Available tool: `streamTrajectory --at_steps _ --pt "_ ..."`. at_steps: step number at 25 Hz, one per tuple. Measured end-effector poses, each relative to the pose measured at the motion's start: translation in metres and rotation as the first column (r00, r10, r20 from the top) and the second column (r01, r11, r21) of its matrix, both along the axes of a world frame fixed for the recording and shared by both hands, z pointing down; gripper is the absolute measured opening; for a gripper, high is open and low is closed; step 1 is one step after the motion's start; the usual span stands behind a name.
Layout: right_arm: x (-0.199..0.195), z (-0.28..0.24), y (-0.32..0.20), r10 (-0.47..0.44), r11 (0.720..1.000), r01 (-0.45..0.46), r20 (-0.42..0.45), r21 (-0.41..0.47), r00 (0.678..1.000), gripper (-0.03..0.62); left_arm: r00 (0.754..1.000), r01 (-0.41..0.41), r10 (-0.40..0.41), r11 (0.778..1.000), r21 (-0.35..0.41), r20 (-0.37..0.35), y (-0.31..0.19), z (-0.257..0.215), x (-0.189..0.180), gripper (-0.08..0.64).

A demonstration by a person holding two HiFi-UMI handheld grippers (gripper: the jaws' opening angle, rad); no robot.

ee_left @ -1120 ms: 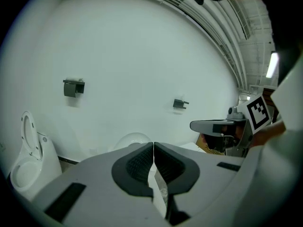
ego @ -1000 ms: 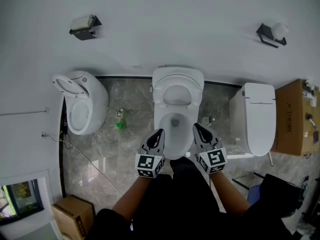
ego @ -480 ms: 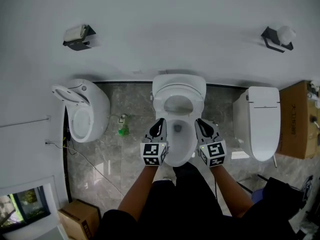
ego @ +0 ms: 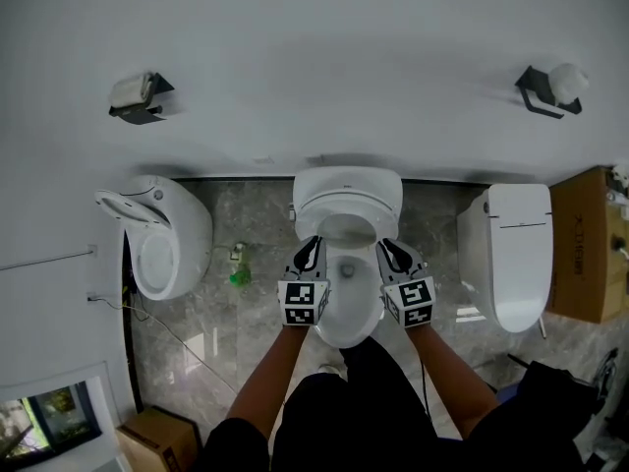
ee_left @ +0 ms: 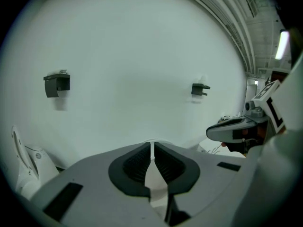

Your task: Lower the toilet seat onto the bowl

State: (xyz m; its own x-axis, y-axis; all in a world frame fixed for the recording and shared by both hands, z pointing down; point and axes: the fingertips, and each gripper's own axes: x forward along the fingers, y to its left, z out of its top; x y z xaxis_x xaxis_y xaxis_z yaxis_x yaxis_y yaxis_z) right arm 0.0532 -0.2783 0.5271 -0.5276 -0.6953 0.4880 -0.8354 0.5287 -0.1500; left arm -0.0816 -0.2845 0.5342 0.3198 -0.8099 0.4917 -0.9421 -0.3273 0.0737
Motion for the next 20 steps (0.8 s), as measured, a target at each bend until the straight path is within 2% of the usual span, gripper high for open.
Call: streamTrajectory --at_steps 3,6,11,15,16,17,20 --pt "-0.004 0.012 -0.009 0.007 1.0 -0.007 -0.001 -0.002 1.0 0.035 1.0 0.025 -0.025 0.999 -0.019 0.005 -0.015 0.012 -0.004 0.024" --pt "-0.005 0.026 -0.017 -0.006 1.0 0.006 -0.036 -0.001 0.999 0.035 0.999 0.034 -0.034 0.999 -0.033 0.003 -0.028 0.024 -0.004 0.078" --pt "-0.004 0.046 -0.035 -0.016 1.0 0.014 -0.072 -0.027 0.997 0.035 1.0 0.008 -0.006 0.999 -0.052 0.026 -0.044 0.038 -0.004 0.092" --pt "-0.003 0.061 -0.054 -0.011 0.997 0.005 -0.088 -0.071 0.996 0.069 0.999 0.049 -0.05 0.997 -0.058 -0.006 -0.058 0.047 -0.015 0.094" --pt "-0.001 0.065 -0.059 -0.007 0.997 0.0 -0.097 -0.076 0.995 0.105 0.999 0.046 -0.046 0.997 -0.062 -0.001 -0.06 0.049 -0.017 0.094" --pt "0.001 0.069 -0.063 -0.004 0.997 -0.004 -0.107 -0.078 0.994 0.114 0.999 0.032 -0.031 0.997 -0.069 0.01 -0.063 0.052 -0.017 0.094" --pt "0.002 0.075 -0.077 -0.005 0.997 -0.005 -0.129 -0.073 0.992 0.114 0.999 -0.017 0.021 0.995 -0.095 0.043 -0.072 0.063 -0.013 0.11"
